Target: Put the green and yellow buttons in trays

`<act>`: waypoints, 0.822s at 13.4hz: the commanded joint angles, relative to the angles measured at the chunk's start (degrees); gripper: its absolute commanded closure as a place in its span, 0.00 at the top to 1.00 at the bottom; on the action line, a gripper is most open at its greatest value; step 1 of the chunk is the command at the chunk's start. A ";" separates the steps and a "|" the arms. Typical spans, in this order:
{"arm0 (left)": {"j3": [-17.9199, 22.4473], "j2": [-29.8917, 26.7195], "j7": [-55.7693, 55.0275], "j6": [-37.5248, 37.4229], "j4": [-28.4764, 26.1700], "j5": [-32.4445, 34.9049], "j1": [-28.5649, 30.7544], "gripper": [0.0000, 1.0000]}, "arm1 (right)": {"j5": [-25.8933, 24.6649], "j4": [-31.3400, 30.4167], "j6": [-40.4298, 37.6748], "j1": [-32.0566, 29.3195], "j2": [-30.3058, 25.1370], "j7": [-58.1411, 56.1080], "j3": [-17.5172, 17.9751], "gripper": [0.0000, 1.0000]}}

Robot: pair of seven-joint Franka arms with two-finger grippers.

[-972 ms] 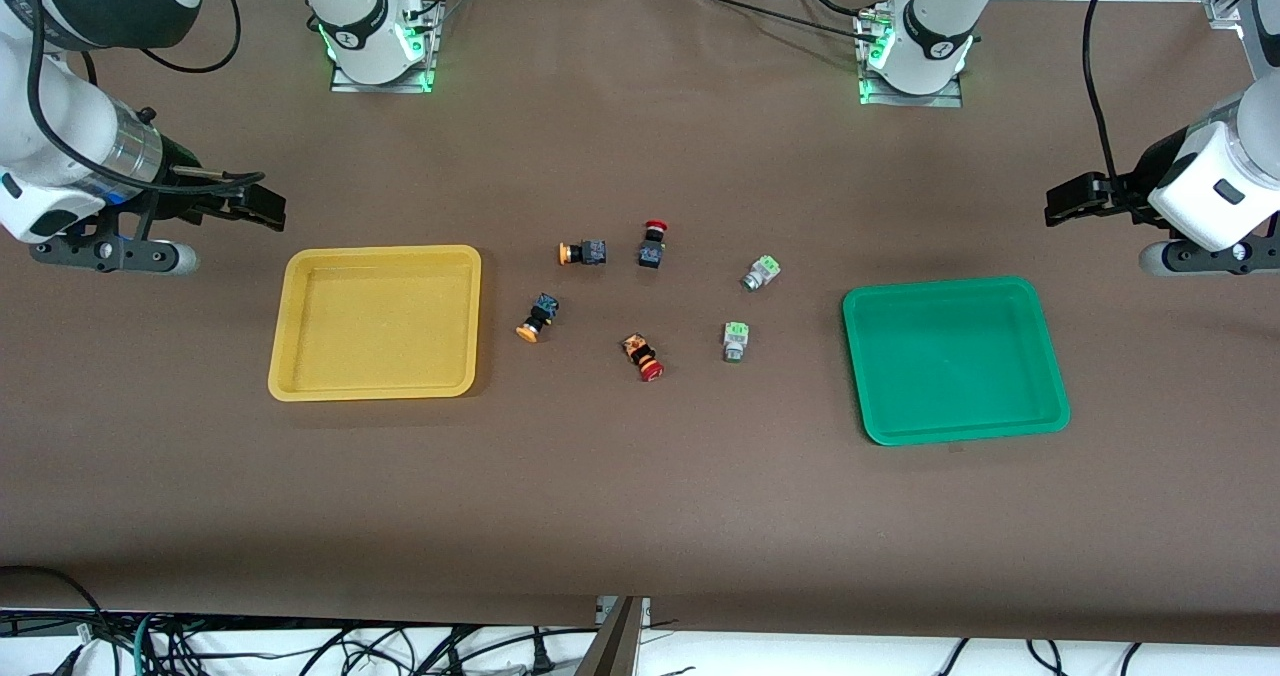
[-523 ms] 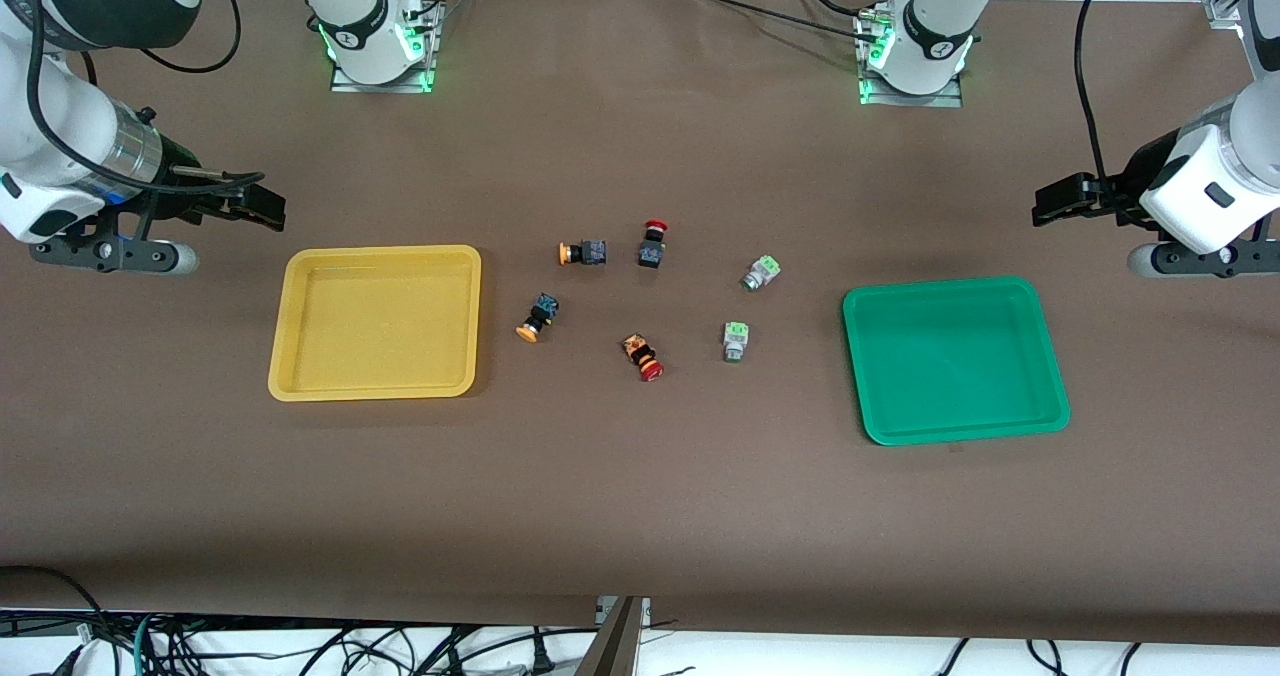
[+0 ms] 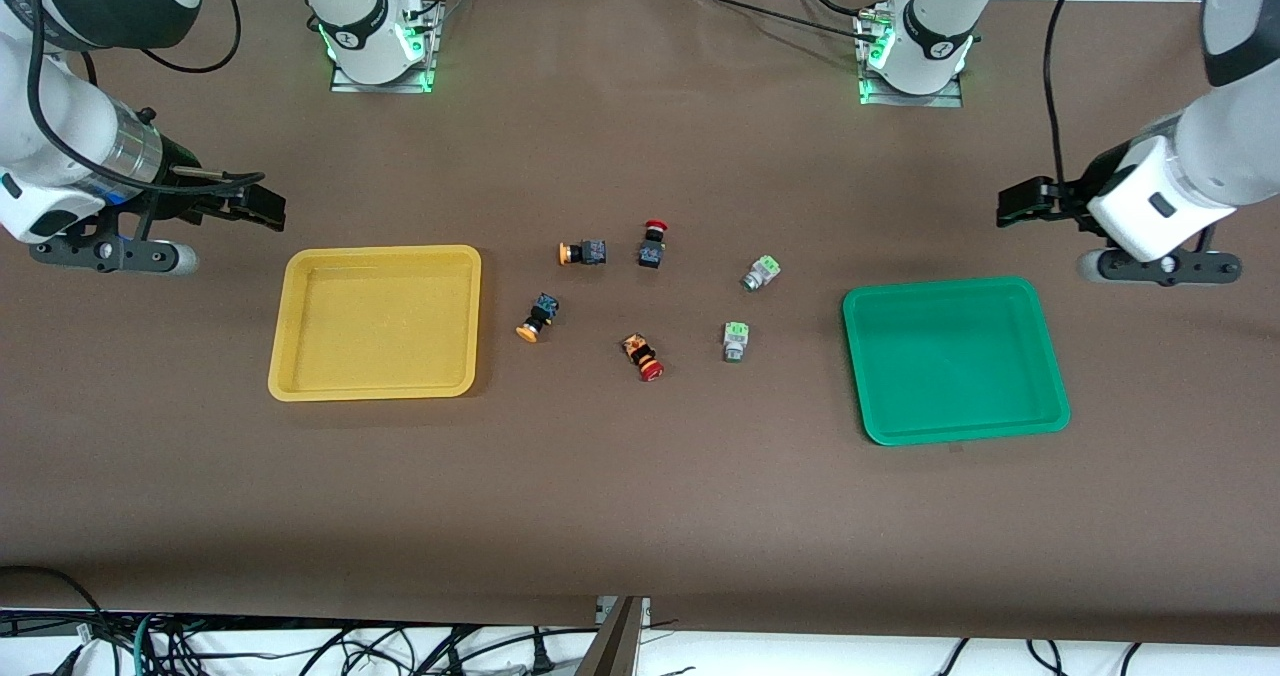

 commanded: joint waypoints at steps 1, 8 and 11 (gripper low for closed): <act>0.36 1.78 -2.32 -0.24 0.83 -0.83 -3.68 1.00 | -0.89 1.04 -0.58 -0.31 0.22 -0.06 0.40 1.00; 0.36 9.68 -5.50 7.83 0.13 -2.59 -12.82 1.00 | -0.81 1.22 -0.58 -0.57 0.21 -0.14 0.31 1.00; 0.27 14.43 -5.51 8.99 -0.31 -2.68 -16.51 1.00 | -0.81 1.22 -0.58 -0.57 0.21 -0.06 0.31 1.00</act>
